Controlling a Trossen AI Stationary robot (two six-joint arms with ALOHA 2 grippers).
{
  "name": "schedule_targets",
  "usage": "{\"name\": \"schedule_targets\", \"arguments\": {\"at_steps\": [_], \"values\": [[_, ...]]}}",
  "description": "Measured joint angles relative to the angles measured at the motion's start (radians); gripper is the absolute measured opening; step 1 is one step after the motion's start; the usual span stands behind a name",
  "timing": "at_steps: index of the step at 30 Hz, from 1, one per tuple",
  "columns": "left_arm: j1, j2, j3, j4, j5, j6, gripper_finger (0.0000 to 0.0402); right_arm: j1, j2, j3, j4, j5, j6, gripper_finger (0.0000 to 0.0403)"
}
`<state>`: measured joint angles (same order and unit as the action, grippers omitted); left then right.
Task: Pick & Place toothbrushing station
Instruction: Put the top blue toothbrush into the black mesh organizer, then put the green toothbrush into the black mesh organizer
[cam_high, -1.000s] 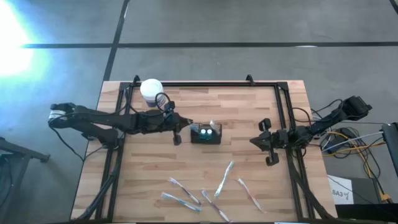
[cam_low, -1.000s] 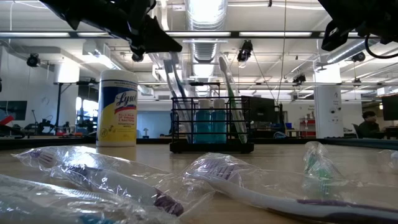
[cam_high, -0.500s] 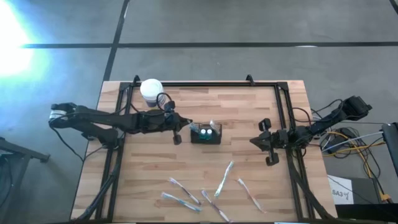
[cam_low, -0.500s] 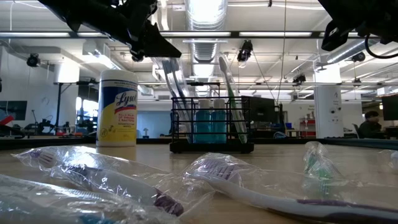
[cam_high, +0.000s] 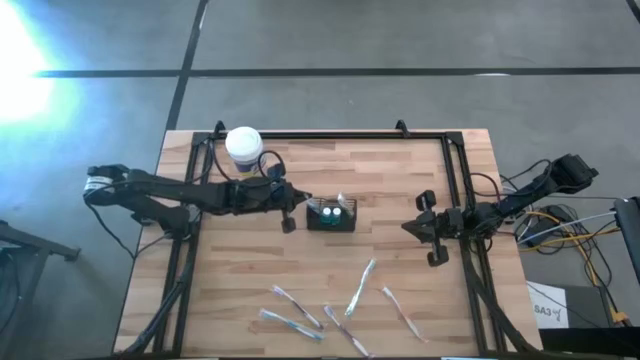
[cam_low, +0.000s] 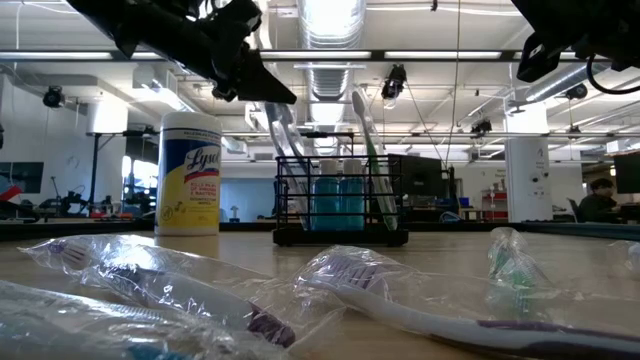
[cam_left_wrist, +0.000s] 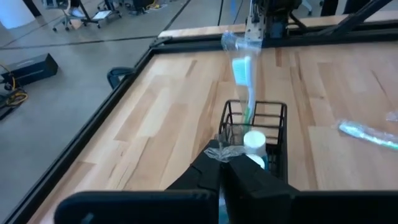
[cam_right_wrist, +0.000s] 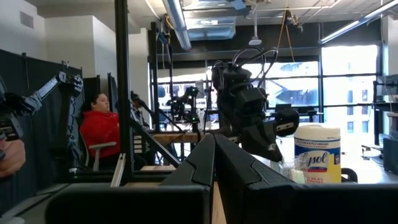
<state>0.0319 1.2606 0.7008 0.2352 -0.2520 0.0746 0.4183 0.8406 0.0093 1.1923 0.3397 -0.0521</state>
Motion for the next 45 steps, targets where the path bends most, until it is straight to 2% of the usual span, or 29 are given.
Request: {"name": "schedule_targets", "arguments": {"at_steps": [5,8,12,21,27,34,37,41,43,45], "values": [[-0.001,-0.001,0.023,0.000,0.006,0.000,0.0034,0.000,0.000,0.000,-0.003,0.000,0.000,0.0008],[-0.001,-0.003,0.041,-0.011,0.053,-0.006,0.0053,0.000,0.000,0.000,-0.004,0.000,0.000,0.0008],[-0.002,-0.003,0.075,-0.079,0.068,-0.018,0.0081,0.000,0.000,0.000,-0.004,0.000,0.000,0.0008],[0.000,-0.004,0.116,-0.117,0.019,-0.046,0.0155,0.000,0.000,0.000,-0.004,0.000,0.000,0.0008],[0.000,-0.004,0.154,-0.182,0.016,-0.053,0.0188,0.000,0.000,0.000,-0.004,0.000,0.000,0.0008],[-0.001,-0.016,0.221,-0.316,0.017,-0.057,0.0199,0.000,0.000,0.000,-0.004,0.000,0.000,0.0008],[-0.005,-0.047,0.292,-0.439,0.022,-0.064,0.0200,0.000,0.000,0.000,-0.005,0.000,0.000,0.0008],[-0.037,-0.121,0.390,-0.705,0.109,-0.075,0.0198,0.000,0.000,0.000,-0.007,0.000,0.000,0.0008],[-0.077,-0.179,0.393,-0.742,0.147,-0.081,0.0193,0.000,0.000,0.000,-0.009,0.000,0.000,0.0008],[-0.128,-0.254,0.373,-0.743,0.142,-0.108,0.0187,0.000,0.000,0.000,-0.011,0.000,0.000,0.0008]]}}
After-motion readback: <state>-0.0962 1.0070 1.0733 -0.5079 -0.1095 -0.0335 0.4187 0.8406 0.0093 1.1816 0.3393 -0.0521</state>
